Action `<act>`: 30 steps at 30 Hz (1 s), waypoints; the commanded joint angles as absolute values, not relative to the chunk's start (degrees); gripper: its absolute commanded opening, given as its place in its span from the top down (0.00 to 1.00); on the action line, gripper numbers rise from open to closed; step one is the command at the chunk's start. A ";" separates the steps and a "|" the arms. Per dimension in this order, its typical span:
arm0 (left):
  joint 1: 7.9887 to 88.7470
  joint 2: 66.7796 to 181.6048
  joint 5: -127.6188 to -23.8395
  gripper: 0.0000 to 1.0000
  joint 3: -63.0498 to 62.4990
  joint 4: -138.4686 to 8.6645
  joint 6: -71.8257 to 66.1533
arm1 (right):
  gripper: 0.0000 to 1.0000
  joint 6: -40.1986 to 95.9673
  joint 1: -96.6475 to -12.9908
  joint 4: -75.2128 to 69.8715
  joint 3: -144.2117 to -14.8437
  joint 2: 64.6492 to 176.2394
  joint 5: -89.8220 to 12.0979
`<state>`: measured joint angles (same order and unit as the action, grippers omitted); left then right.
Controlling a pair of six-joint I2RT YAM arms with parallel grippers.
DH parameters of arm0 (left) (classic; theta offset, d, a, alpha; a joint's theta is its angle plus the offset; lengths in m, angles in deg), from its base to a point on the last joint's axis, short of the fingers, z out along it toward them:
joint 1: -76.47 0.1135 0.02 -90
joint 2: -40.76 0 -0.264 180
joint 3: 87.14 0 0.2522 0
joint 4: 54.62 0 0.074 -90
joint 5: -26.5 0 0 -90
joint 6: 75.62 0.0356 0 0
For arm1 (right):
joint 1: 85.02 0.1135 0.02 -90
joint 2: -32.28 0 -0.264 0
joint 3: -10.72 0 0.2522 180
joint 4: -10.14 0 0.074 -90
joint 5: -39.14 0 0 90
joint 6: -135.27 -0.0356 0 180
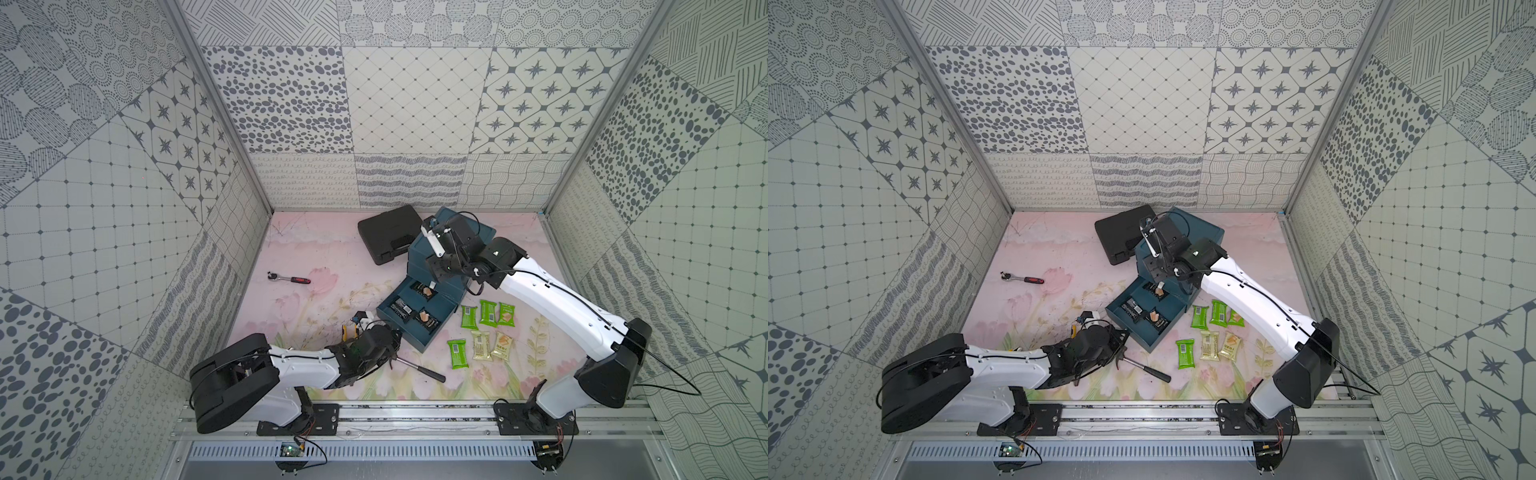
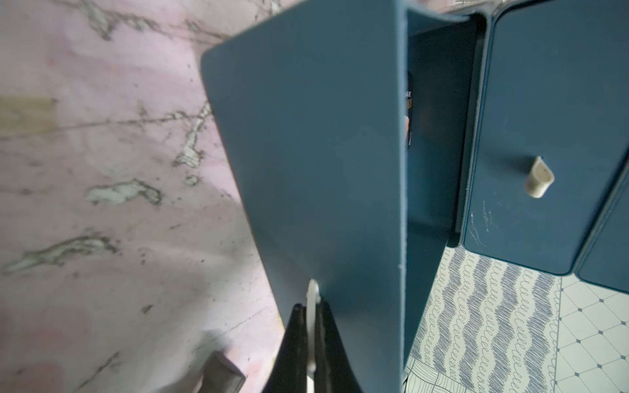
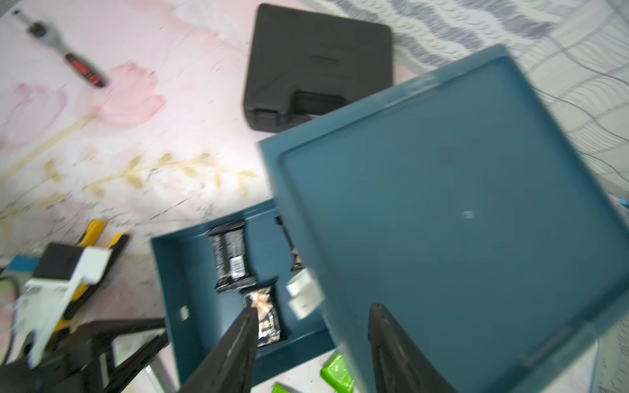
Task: Take the cookies out of the drawer
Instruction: Open the drawer in the storage box, then pick up the cookie from the drawer.
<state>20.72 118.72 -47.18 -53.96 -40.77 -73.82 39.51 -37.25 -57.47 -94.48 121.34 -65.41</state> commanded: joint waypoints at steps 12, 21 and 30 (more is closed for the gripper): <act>20.57 118.64 -45.05 1.00 -54.71 -43.17 -72.80 | 0.41 35.27 -29.73 -55.87 -92.60 137.85 -60.96; 20.44 118.46 -44.99 1.00 -54.97 -43.19 -73.00 | 0.39 36.04 -31.76 -53.81 -94.47 146.04 -59.72; 20.52 118.30 -45.05 1.00 -54.92 -43.45 -72.97 | 0.33 37.25 -32.00 -51.71 -95.31 150.25 -58.22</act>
<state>20.66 118.58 -46.86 -54.59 -40.51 -73.84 36.69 -32.01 -53.90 -93.38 148.35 -59.37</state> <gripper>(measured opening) 0.089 0.668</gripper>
